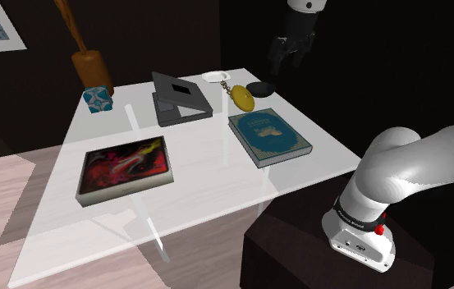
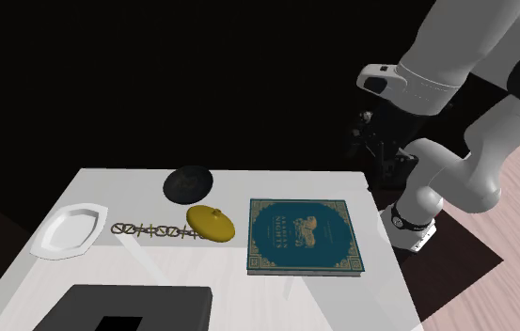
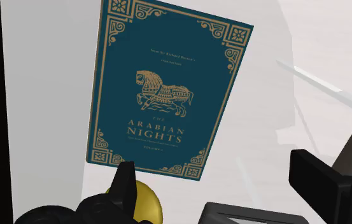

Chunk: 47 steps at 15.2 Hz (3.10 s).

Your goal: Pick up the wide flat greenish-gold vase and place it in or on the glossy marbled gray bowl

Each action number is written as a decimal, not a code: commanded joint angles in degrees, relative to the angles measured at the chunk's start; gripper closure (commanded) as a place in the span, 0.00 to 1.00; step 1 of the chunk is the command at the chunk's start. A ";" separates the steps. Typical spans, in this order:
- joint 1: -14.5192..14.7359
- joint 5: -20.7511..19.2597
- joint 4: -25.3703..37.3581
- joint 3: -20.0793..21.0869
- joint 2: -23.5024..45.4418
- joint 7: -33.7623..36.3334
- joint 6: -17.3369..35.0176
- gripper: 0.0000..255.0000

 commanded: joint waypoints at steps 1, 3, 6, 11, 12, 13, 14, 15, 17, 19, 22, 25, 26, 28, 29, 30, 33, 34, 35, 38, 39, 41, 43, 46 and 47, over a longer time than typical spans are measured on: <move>0.00 0.00 0.00 0.00 0.00 0.00 0.00 0.00; -0.25 -0.35 -1.06 -2.05 1.94 -1.77 3.79 0.00; -0.51 -0.55 -2.01 -5.13 5.47 -4.51 9.40 0.00; -0.37 0.27 -1.85 -10.33 12.86 -9.51 18.34 0.00; -0.23 0.66 -1.55 -11.39 14.54 -10.61 20.03 0.00; -0.06 1.15 -1.16 -12.45 16.28 -11.76 21.66 0.00; 0.14 1.75 -0.69 -13.51 18.07 -12.96 23.25 0.00; 0.39 2.46 -0.12 -14.58 19.93 -14.22 24.78 0.00; 0.97 4.26 1.27 -16.71 23.79 -16.94 27.65 0.00; 1.65 6.63 3.02 -18.82 27.87 -19.95 30.20 0.00; 2.71 11.38 6.35 -21.85 34.37 -25.11 33.29 0.00; 3.30 17.57 10.56 -24.29 41.35 -30.98 35.29 0.00; 3.25 19.89 12.16 -24.86 43.77 -33.03 35.67 0.00; 2.76 24.68 15.69 -25.60 48.70 -37.08 36.01 0.00; 2.24 27.06 17.60 -25.69 51.19 -39.01 35.99 0.00; 1.80 28.40 18.75 -25.61 52.63 -40.07 35.92 0.00; 1.64 29.84 18.60 -25.07 54.31 -40.97 37.45 0.00; 1.61 30.34 18.58 -24.92 54.89 -41.28 37.94 0.00; 1.58 30.84 18.57 -24.76 55.47 -41.60 38.43 0.00; 1.48 32.17 18.62 -24.32 57.00 -42.42 39.65 0.00; 1.48 32.16 18.61 -24.32 57.00 -42.42 39.65 0.00; 1.47 32.16 18.62 -24.32 57.00 -42.42 39.65 0.00; 1.47 32.16 18.62 -24.32 57.00 -42.42 39.65 0.00; 1.47 32.16 18.62 -24.32 57.00 -42.42 39.64 1.00; 1.47 32.16 18.62 -24.32 57.00 -42.42 39.64 1.00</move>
